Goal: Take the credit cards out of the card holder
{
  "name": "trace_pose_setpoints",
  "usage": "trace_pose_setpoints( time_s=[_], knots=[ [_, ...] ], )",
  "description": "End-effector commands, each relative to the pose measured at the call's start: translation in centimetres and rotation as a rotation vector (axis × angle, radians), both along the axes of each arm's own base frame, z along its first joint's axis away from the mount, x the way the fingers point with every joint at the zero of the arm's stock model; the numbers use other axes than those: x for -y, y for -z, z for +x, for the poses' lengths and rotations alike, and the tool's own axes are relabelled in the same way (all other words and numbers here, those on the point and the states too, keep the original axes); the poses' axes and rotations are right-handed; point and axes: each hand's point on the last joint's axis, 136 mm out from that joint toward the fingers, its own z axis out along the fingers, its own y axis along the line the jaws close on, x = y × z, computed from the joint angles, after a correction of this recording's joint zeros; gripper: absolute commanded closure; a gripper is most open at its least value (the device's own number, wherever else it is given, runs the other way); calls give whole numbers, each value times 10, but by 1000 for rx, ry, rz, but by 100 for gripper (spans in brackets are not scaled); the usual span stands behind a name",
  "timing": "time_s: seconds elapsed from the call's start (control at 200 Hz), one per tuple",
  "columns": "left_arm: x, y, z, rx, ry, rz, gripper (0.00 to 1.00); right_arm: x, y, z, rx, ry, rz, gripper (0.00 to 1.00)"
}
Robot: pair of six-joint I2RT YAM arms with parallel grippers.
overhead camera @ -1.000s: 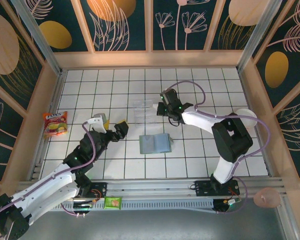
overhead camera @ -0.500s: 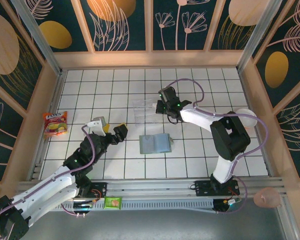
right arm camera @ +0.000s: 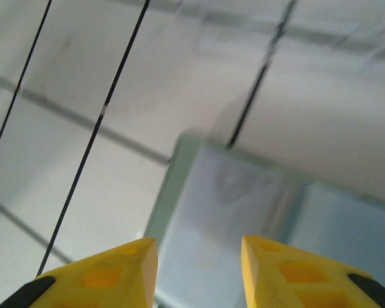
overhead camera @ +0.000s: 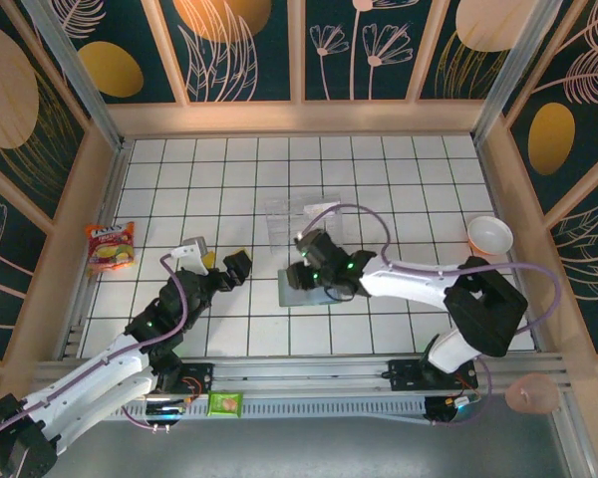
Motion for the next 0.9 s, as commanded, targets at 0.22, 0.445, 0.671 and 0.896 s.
trace_pose_setpoints(
  time_s=[0.22, 0.445, 0.671, 0.896],
  knots=[
    [0, 14, -6, -32, 16, 2, 1, -10, 32, -16, 72, -67, -238, 58],
    [-1, 14, -7, -33, 19, 11, 1, -4, 51, -20, 70, -70, -336, 60],
    [0, 13, -7, -29, 27, 28, 1, 5, 73, -28, 36, -52, -394, 85],
    [16, 19, -11, -44, 119, 44, 10, -13, 40, -19, 78, -20, -194, 100]
  ],
)
